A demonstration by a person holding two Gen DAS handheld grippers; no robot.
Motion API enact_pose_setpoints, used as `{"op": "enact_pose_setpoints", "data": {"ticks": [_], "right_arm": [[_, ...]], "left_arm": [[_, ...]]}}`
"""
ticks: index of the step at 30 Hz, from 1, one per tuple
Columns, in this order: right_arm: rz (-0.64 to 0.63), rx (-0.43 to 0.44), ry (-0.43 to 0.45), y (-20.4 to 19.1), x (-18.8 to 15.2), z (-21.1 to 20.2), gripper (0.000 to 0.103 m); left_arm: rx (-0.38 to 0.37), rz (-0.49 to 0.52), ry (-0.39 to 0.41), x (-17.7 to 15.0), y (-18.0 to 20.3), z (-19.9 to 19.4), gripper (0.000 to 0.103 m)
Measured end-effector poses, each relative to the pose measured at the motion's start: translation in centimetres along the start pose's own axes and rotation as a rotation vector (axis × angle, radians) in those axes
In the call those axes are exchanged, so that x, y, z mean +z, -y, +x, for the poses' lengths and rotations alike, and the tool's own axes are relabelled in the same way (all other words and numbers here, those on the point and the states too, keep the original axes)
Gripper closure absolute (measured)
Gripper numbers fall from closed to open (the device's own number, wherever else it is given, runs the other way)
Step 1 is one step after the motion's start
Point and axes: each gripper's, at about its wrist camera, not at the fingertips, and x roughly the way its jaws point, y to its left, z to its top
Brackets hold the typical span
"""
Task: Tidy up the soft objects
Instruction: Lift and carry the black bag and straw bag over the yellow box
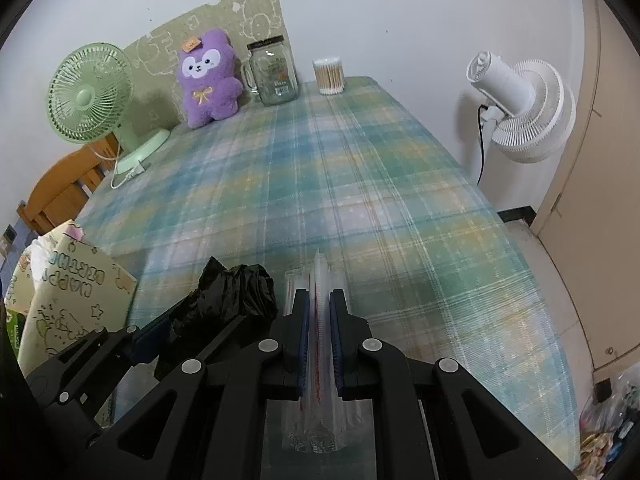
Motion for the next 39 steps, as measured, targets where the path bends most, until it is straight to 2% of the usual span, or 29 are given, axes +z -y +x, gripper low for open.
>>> {"op": "enact_pose_setpoints", "data": {"ticks": [19,39], "right_arm": [[-0.028,0.014,0.124,-1.0,0.8,-6.4,0.09],[-0.042,-0.005,0.245,-2.3,0.9,-13.6,0.09]], "left_arm": [[0.029,0.015,0.115,1.0,1.2,-6.2,0.065],[0.009,0.055,0.234,1.4,2.2,-13.0,0.065]]}}
